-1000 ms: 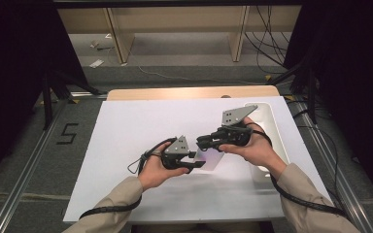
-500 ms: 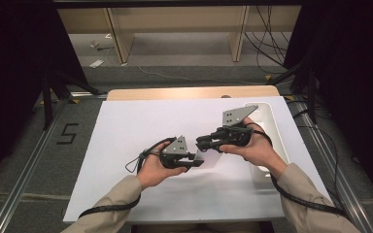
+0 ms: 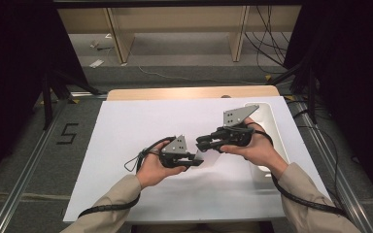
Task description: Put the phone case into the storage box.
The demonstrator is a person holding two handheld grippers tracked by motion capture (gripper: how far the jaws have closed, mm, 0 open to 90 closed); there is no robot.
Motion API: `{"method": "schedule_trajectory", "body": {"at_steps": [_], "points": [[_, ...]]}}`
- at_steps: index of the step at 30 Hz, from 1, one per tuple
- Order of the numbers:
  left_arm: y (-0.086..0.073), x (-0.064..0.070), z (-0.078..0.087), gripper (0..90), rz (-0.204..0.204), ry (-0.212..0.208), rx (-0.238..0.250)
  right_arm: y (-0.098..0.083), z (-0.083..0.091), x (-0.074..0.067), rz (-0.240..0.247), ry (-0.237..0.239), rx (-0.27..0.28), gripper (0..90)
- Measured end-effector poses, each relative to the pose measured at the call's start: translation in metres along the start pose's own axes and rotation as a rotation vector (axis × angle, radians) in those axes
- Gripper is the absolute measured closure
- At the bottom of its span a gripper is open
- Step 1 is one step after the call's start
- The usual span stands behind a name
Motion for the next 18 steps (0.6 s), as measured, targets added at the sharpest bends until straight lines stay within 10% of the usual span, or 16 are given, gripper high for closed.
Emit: {"method": "schedule_trajectory", "body": {"at_steps": [10, 18], "points": [[-0.001, -0.002, 0.002, 81.2, 0.012, 0.010, -0.010, 0.000, 0.001, 0.004, 0.016, -0.048, 0.014, 68.2], [-0.001, -0.008, 0.005, 81.1, 0.067, 0.042, -0.012, 0.006, 0.014, 0.019, -0.035, -0.136, 0.104, 40.3]]}}
Point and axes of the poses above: each handheld gripper's, and its own axes: z roughly backward along the jaws, y roughly out of its top, x roughly to its right, the point moved 10 cm from there along -z, roughly forward along the jaws, and after that the axes turned 11 degrees about -x, right-handed, at the moved point
